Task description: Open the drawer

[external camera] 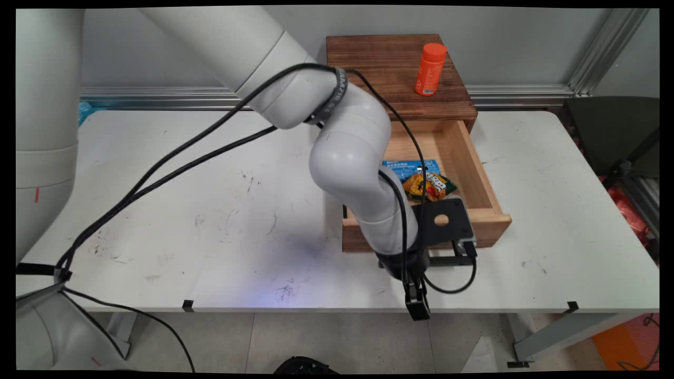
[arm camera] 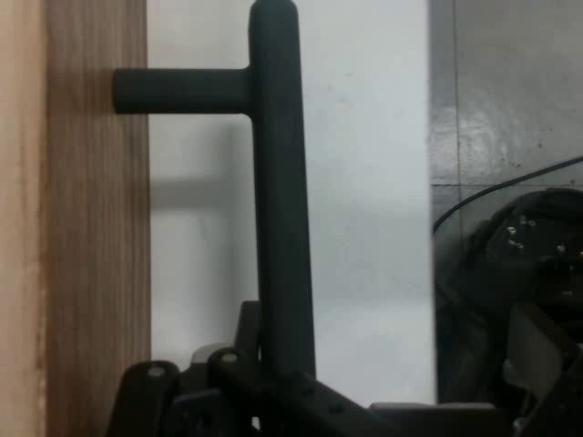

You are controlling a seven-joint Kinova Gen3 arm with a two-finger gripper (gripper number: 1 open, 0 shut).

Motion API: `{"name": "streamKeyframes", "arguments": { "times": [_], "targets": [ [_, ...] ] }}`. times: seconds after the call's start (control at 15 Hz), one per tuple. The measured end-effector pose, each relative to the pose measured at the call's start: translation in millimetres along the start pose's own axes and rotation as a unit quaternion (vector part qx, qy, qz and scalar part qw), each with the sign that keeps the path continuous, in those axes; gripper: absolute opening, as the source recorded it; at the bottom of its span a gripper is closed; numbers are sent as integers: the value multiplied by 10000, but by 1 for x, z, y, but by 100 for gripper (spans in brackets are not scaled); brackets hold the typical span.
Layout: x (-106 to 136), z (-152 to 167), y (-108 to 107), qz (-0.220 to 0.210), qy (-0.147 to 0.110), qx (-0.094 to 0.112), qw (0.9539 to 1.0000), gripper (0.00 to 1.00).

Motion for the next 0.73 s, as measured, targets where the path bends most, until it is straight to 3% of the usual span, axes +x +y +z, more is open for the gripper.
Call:
{"name": "streamKeyframes", "arguments": {
  "times": [0.73],
  "targets": [
    [0, -2, 31, 1, 48, -99, 9999, 100]
  ]
}}
